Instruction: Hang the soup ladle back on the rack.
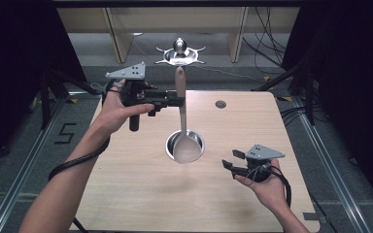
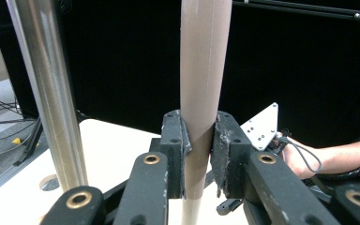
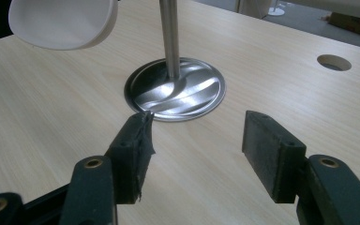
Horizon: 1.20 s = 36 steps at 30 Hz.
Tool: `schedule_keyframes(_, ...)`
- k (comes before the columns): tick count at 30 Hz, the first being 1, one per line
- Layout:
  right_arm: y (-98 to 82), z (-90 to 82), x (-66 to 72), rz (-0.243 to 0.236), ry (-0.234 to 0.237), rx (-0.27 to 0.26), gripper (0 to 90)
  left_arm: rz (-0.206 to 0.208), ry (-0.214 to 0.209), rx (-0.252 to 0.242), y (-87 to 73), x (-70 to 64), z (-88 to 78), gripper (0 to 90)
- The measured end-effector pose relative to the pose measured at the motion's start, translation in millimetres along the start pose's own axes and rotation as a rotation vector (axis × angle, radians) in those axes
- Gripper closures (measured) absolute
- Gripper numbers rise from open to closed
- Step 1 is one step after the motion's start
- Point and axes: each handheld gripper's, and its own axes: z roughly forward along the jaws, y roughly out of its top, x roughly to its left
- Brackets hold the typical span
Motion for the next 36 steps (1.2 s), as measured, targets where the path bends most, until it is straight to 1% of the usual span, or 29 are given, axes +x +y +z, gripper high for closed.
schedule_keyframes(1,0.2,-0.8,1.2,0.021,0.008,0.016,43.5,-0.001,-0.004,-0.003,-0.4,0.7,0.0,74.9)
schedule_keyframes(2,-0.1,0.1,-0.1,-0.001,0.0,0.003,43.5,-0.004,-0.006,-0.002,-0.7,1.1,-0.2,74.8)
schedule_keyframes(3,-0.4,0.8,-0.3,-0.004,0.0,-0.004,43.5,-0.01,-0.008,-0.004,-1.1,1.4,-0.1,74.8)
schedule_keyframes(4,0.1,-0.1,0.5,0.01,0.004,0.008,43.5,-0.013,-0.014,-0.006,-1.5,2.1,0.0,74.8)
schedule_keyframes(5,-0.2,0.5,-0.2,-0.001,0.002,0.004,43.5,-0.022,-0.018,-0.008,-2.1,2.7,0.0,74.8)
schedule_keyframes(7,-0.4,0.9,-0.3,-0.004,0.001,0.001,43.5,-0.034,-0.03,-0.015,-2.9,4.0,-0.2,74.8)
schedule_keyframes(11,-0.9,1.7,-0.3,-0.006,0.001,-0.004,43.5,-0.033,-0.036,-0.018,-3.2,4.9,-0.6,74.7)
schedule_keyframes(12,-1.0,1.2,0.1,0.004,0.004,0.002,43.5,-0.036,-0.037,-0.018,-3.4,5.0,-0.9,74.7)
schedule_keyframes(13,-0.9,1.3,-0.7,-0.002,0.004,0.001,43.5,-0.037,-0.039,-0.02,-3.5,5.3,-1.1,74.7)
schedule_keyframes(15,-1.0,1.3,-0.5,-0.001,0.004,0.001,43.4,-0.047,-0.044,-0.026,-4.3,5.7,-1.9,74.7)
schedule_keyframes(16,-1.0,1.5,-0.8,-0.01,0.004,-0.003,43.5,-0.049,-0.048,-0.03,-5.0,6.1,-2.4,74.7)
schedule_keyframes(19,-1.2,1.5,-0.7,-0.008,-0.002,-0.005,43.5,-0.059,-0.054,-0.042,-6.8,7.1,-3.9,74.6)
schedule_keyframes(20,-1.3,1.3,-0.6,-0.006,-0.002,-0.002,43.5,-0.059,-0.054,-0.044,-7.3,7.5,-4.5,74.6)
schedule_keyframes(21,-1.4,0.9,0.6,0.012,0.002,0.008,43.4,-0.061,-0.055,-0.049,-7.8,8.0,-4.9,74.6)
schedule_keyframes(22,-1.4,0.8,0.4,0.011,0.007,0.014,43.4,-0.064,-0.054,-0.049,-8.2,8.4,-5.3,74.6)
schedule_keyframes(23,-1.3,1.2,-0.7,-0.004,0.0,0.004,43.4,-0.067,-0.057,-0.052,-8.7,9.0,-5.8,74.6)
schedule_keyframes(26,-1.3,0.8,-0.9,-0.005,0.002,0.011,43.4,-0.088,-0.059,-0.066,-10.9,11.6,-7.1,74.6)
schedule_keyframes(27,-1.0,0.8,-2.9,-0.031,-0.004,0.006,43.4,-0.092,-0.059,-0.072,-11.6,12.5,-7.3,74.6)
schedule_keyframes(29,-0.9,0.4,-2.3,-0.019,-0.001,0.01,43.4,-0.099,-0.058,-0.074,-12.7,14.1,-7.9,74.6)
schedule_keyframes(32,-1.1,0.2,-2.6,-0.019,-0.003,0.01,43.4,-0.111,-0.055,-0.082,-14.2,16.5,-8.4,74.5)
schedule_keyframes(33,-1.3,0.4,-1.2,0.008,0.017,0.022,43.4,-0.113,-0.054,-0.084,-14.3,16.8,-8.4,74.4)
schedule_keyframes(34,-1.6,1.0,-2.3,-0.01,0.009,0.013,43.4,-0.114,-0.052,-0.084,-14.5,17.2,-8.4,74.4)
schedule_keyframes(36,-1.2,0.5,-2.3,-0.008,0.006,0.011,43.4,-0.115,-0.049,-0.083,-15.0,17.7,-7.8,74.4)
